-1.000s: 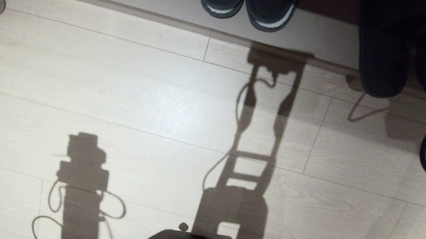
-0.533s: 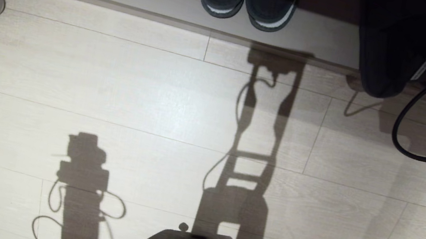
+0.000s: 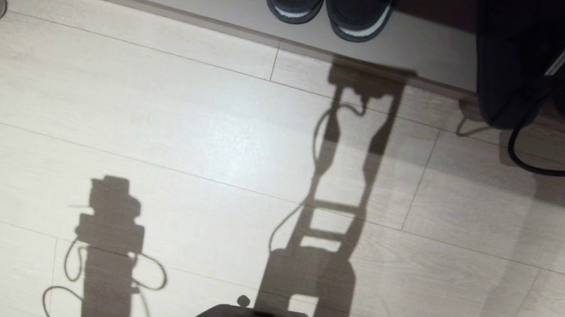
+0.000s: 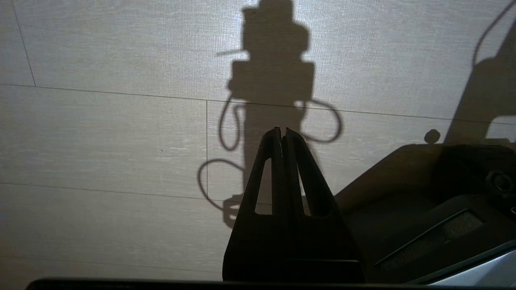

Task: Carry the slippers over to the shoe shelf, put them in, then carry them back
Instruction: Pick up the slippers in the shoe cabinet

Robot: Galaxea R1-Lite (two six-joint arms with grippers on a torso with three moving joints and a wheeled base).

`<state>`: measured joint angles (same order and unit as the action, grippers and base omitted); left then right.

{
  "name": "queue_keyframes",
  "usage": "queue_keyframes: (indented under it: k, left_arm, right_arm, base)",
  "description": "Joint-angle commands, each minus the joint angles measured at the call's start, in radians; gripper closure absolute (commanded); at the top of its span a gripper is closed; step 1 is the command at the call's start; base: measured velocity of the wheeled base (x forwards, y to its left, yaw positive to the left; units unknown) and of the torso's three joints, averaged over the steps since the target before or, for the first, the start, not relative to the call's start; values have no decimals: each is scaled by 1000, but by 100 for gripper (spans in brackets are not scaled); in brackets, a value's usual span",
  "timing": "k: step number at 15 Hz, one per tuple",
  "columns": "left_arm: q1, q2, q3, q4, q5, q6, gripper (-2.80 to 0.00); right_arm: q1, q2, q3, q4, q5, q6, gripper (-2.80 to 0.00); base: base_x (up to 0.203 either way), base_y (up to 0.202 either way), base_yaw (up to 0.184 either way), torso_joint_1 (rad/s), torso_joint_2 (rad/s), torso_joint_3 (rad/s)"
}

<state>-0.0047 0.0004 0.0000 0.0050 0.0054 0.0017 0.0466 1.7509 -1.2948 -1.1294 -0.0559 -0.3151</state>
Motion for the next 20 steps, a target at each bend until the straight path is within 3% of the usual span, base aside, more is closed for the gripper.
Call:
queue_keyframes:
  k: [1,8,9,10,16,18,20]
  left_arm:
    - [0,1,2,-1,2,-2,0]
    - [0,1,2,0,2,0,0]
    - [0,1,2,0,2,0,0]
    - [0,1,2,0,2,-2,0]
    - [0,1,2,-2,2,-3,0]
    - [0,0,2,-2,4,-3,0]
    - [0,0,2,-2,4,-3,0]
  right_arm:
    - [1,53,-44,-19,-6,1,-280]
    - [6,225,-284,-65,-54,132,-280]
    - [7,247,-323,-81,-57,144,-38]
    - [8,272,-364,-102,-63,151,0]
    - [9,294,-424,-124,-69,174,0]
    - [9,266,-410,-120,-70,174,0]
    - [10,176,-312,-90,-66,177,0]
  base:
    - [0,0,0,0,0,0]
    - [0,0,0,0,0,0]
    - [0,0,0,0,0,0]
    - [0,0,0,0,0,0]
    - [0,0,0,0,0,0]
    - [0,0,0,0,0,0]
    - [0,0,0,0,0,0]
